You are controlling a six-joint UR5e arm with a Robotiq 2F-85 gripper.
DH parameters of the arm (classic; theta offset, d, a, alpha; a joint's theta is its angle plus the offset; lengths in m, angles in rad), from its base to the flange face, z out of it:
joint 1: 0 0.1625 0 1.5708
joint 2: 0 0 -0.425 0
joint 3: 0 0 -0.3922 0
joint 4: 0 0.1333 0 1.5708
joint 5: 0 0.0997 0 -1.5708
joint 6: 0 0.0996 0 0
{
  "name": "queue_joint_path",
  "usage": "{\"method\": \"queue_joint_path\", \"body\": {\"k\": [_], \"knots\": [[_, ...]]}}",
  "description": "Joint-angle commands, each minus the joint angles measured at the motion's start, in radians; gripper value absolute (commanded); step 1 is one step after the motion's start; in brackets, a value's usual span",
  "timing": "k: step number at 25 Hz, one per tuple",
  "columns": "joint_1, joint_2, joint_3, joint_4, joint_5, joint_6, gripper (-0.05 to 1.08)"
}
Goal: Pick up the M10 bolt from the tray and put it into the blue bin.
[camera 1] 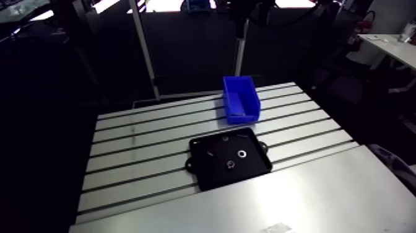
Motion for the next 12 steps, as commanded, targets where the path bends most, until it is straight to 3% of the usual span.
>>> {"method": "queue_joint_path", "body": {"k": [1, 5, 12], "knots": [[0.043, -0.102, -0.024, 0.179, 0.097, 0.552, 0.01], [0.046, -0.153, -0.013, 0.214, 0.108, 0.589, 0.01], [0.045, -0.199, 0.004, 0.232, 0.099, 0.603, 0.01]]}}
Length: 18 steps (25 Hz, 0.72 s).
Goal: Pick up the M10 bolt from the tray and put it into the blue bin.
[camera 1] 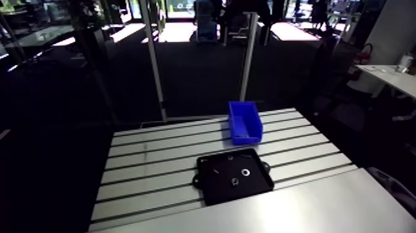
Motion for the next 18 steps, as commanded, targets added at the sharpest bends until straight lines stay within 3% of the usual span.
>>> {"method": "queue_joint_path", "body": {"k": [1, 8, 18], "knots": [[0.004, -0.051, 0.019, 0.028, 0.002, 0.050, 0.01], [0.005, -0.045, 0.032, -0.021, -0.007, 0.047, 0.01], [0.005, -0.050, 0.048, -0.023, -0.004, 0.047, 0.01]]}}
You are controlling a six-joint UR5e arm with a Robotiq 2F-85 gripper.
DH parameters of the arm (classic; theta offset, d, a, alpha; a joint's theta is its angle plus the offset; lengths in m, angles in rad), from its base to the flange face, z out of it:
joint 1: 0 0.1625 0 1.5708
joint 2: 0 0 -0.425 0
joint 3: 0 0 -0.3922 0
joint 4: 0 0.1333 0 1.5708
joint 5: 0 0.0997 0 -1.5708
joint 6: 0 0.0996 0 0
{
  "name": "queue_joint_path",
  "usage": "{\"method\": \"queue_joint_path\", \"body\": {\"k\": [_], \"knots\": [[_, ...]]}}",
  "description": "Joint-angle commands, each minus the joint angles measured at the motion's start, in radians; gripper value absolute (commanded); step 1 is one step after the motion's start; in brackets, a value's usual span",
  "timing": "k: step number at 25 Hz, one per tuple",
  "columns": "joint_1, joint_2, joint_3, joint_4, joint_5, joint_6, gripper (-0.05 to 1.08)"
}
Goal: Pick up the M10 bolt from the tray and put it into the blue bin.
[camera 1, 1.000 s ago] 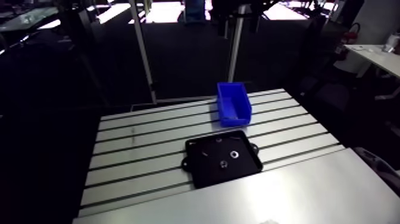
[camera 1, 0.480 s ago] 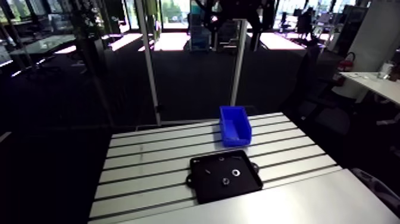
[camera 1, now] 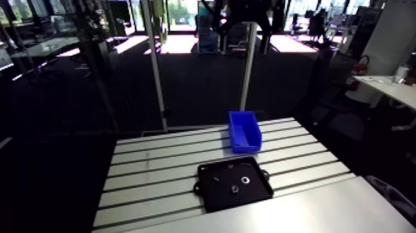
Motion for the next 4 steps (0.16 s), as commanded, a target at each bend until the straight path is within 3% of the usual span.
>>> {"method": "queue_joint_path", "body": {"k": [1, 4], "knots": [[0.001, -0.003, 0.016, -0.003, 0.001, -0.001, 0.01], [0.001, -0.003, 0.025, -0.004, 0.001, 0.000, 0.01]]}}
